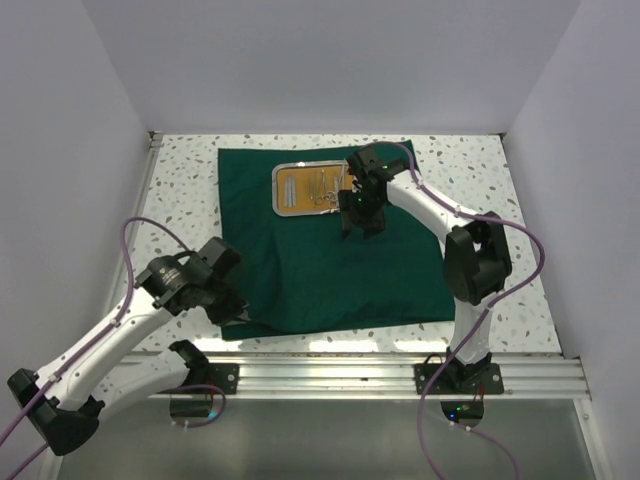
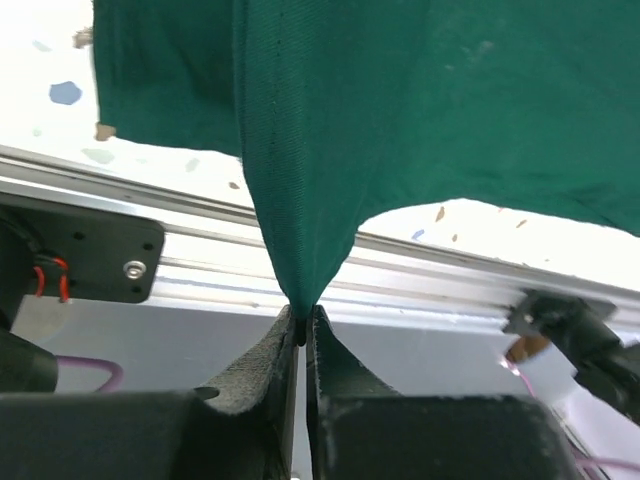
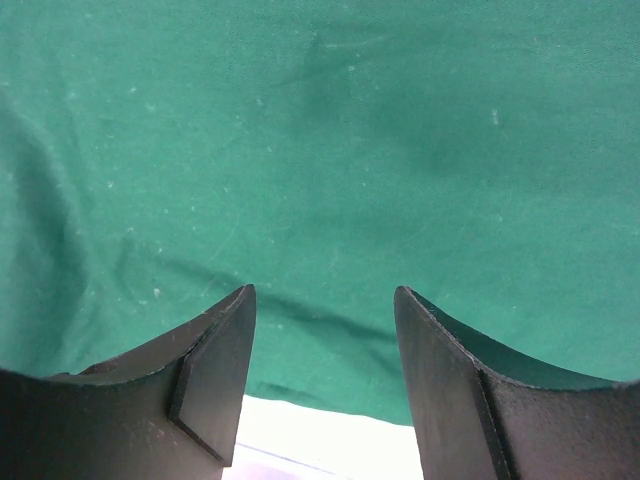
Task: Open and lay out the surgical kit
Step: Smooth out the surgical kit at the center of the board.
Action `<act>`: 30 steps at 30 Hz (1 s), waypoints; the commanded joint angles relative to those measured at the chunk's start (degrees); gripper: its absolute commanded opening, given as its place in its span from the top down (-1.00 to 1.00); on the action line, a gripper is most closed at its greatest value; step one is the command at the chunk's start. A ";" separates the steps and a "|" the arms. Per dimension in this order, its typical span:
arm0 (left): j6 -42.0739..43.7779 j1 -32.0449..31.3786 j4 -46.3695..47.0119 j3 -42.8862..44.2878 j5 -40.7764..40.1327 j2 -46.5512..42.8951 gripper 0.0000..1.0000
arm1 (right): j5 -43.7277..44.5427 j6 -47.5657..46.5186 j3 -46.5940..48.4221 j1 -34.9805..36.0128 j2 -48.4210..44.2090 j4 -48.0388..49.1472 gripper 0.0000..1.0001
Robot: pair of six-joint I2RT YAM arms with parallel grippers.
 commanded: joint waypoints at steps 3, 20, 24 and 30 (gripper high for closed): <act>-0.42 1.75 -1.59 0.09 4.47 -4.96 0.37 | -2.57 -0.02 0.90 -0.19 -2.41 0.04 -0.23; 1.42 -4.47 25.00 5.71 -0.28 27.17 -0.95 | 2.60 -1.34 -6.11 -0.27 -5.57 -0.76 -0.22; 3.60 -8.70 27.15 9.73 -3.87 39.13 -0.90 | 4.73 0.68 -10.94 -2.38 -9.43 1.09 0.11; 6.78 -10.64 34.00 6.61 -1.25 48.30 -0.78 | 4.72 0.95 -15.95 -6.86 -11.63 0.04 1.00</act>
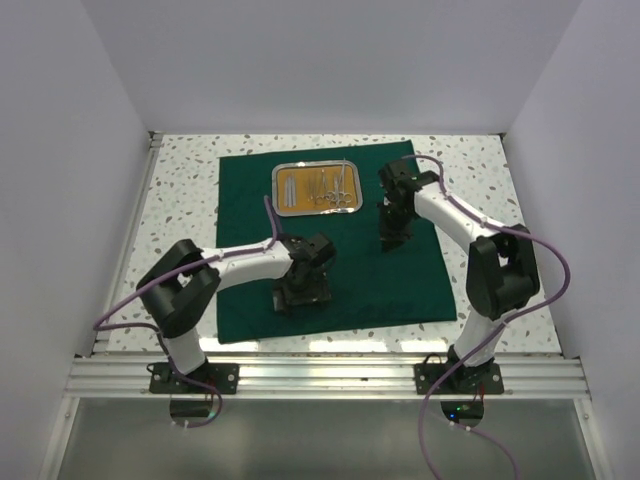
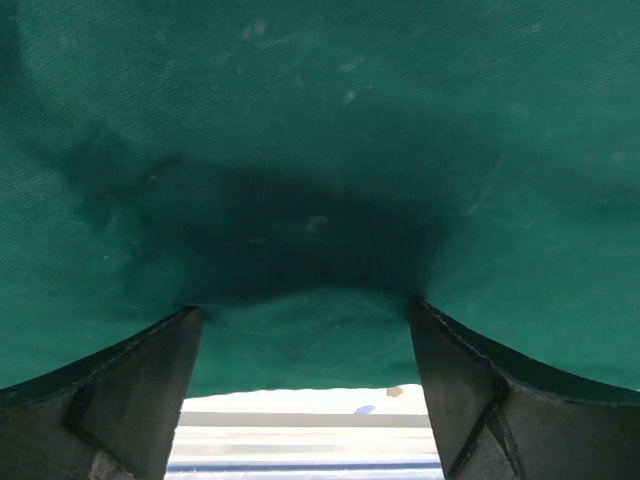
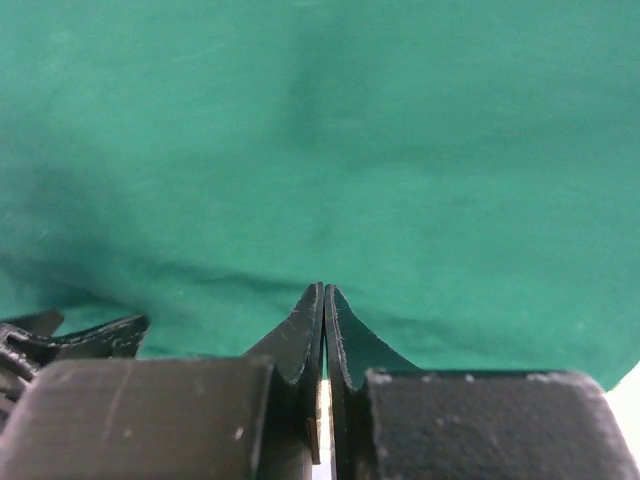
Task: Open and lay out the surgical kit
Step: Smooth out the surgical kit at the center of the board.
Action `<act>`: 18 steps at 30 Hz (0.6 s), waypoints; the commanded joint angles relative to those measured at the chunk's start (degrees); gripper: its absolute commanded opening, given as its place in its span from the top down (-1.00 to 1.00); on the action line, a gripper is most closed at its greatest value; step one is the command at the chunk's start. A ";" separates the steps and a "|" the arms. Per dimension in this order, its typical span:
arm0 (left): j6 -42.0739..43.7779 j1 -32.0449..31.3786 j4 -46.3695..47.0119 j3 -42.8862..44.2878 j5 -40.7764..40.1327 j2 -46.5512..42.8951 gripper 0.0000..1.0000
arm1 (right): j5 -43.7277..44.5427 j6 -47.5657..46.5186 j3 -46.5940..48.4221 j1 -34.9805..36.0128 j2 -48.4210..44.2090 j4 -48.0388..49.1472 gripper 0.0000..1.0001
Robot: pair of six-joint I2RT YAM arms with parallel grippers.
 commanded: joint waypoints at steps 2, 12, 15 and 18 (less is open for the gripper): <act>2.36 -0.49 7.19 -4.76 1.82 0.17 -0.74 | 2.28 0.60 -4.16 -3.33 -3.05 0.34 1.00; 2.01 -1.46 -1.41 -25.15 4.99 -11.51 -0.78 | -0.62 2.97 0.30 -10.71 8.01 4.56 1.00; 2.10 -1.46 -3.70 -27.53 5.34 -16.25 -0.82 | -1.06 3.15 3.81 -13.61 12.49 5.18 1.00; 2.89 -1.46 -4.49 -26.76 5.25 -18.02 -0.88 | -0.71 2.71 6.19 -14.32 15.74 5.53 1.00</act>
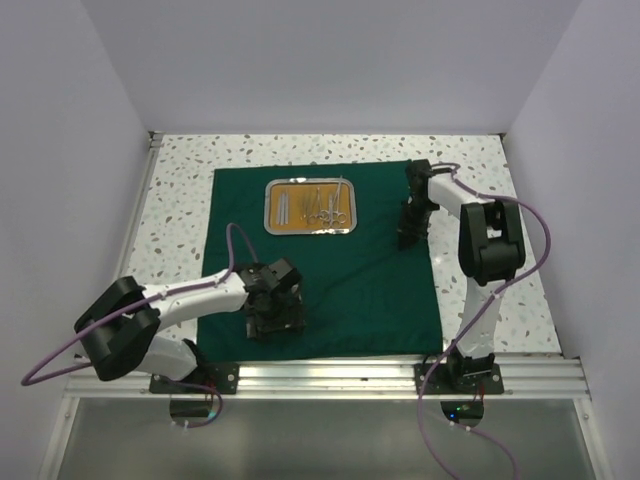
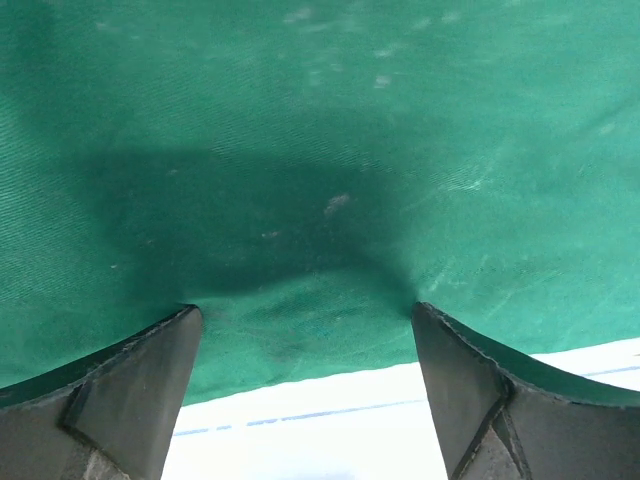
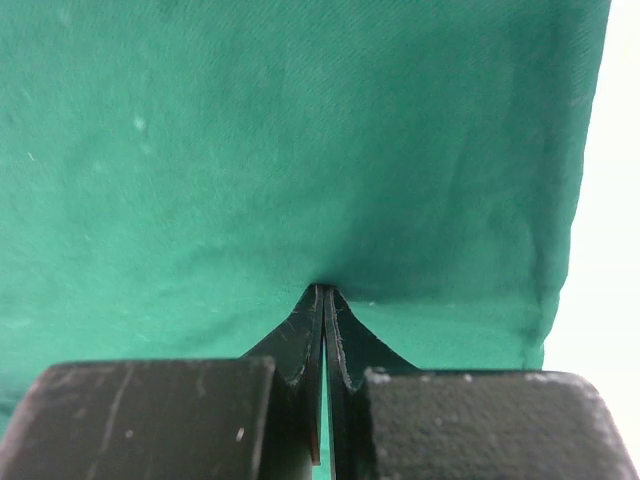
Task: Open and lay out the surgical kit
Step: Smooth out the surgical kit at the center of the board.
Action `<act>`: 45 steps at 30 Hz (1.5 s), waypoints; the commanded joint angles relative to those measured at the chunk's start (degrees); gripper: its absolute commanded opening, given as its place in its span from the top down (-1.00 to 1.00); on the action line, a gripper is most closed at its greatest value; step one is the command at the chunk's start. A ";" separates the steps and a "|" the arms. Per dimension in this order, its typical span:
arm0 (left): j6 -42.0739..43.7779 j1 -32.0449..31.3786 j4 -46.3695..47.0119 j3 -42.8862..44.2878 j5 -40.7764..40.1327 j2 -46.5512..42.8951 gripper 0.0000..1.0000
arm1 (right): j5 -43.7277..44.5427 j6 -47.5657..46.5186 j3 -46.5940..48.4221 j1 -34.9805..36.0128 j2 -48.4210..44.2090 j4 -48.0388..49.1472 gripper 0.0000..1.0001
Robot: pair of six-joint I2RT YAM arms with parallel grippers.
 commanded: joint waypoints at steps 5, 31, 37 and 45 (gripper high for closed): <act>6.84 -0.78 -19.76 12.96 -6.27 5.86 -0.94 | 1.19 0.17 5.17 -2.15 5.57 2.05 1.00; 34.27 44.30 -13.99 61.54 -6.45 30.45 -0.95 | -8.21 6.41 40.21 -7.25 7.54 -0.22 -0.58; 35.59 48.95 -8.20 66.65 -4.53 40.92 -0.90 | -7.85 9.66 63.53 -8.13 22.96 -1.13 -0.50; 37.53 50.72 -2.73 68.49 0.75 49.27 -0.82 | -10.04 13.18 59.40 -8.48 28.41 7.86 0.61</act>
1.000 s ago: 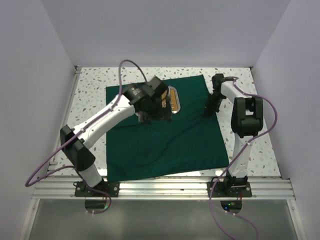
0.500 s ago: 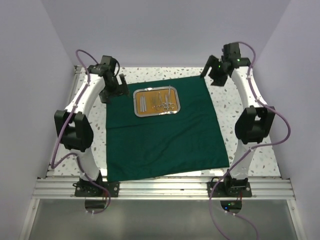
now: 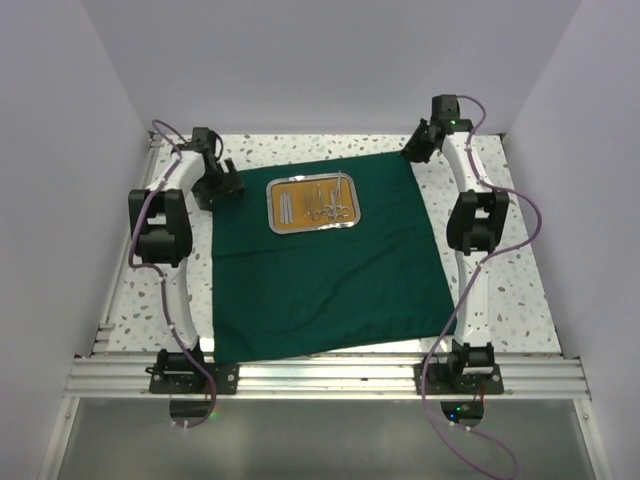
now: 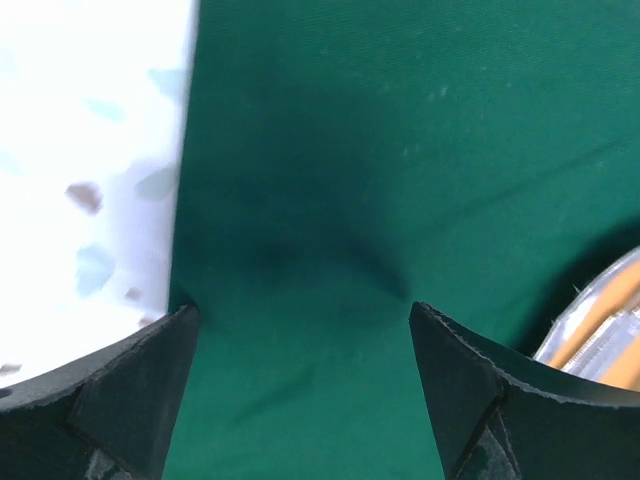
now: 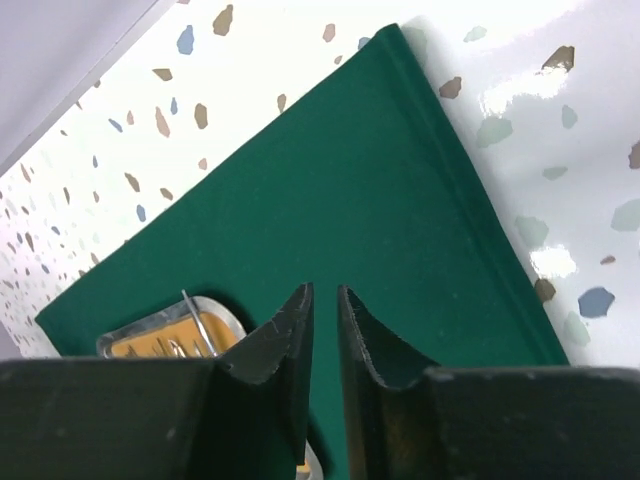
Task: Open and lay out the surgical kit
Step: Smooth out the surgical kit at the center of the board.
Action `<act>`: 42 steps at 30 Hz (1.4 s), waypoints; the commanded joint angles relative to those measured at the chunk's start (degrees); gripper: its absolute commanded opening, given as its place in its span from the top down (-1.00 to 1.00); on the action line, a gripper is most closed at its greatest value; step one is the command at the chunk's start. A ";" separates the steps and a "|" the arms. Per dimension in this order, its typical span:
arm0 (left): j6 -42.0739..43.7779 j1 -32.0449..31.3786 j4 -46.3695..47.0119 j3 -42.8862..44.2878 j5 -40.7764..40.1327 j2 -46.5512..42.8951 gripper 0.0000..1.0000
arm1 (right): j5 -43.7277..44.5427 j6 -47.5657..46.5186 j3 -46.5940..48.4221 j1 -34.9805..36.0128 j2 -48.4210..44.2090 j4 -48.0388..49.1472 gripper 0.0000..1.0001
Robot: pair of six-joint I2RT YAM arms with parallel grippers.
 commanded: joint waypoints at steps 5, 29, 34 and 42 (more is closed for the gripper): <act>2.86 -0.19 4.49 3.47 1.56 4.24 -0.77 | -1.50 2.52 -0.16 0.50 2.40 5.23 0.70; -1.61 -0.19 3.69 31.59 6.47 26.75 -0.81 | 4.04 6.91 7.22 -7.14 16.99 7.34 1.00; -3.99 -0.19 8.69 28.27 11.04 23.95 -0.96 | -1.13 7.09 5.82 -7.14 15.68 13.49 1.00; -2.16 1.66 16.35 20.45 13.07 9.19 -0.99 | -2.21 2.96 -8.75 -7.14 -0.65 23.60 -0.70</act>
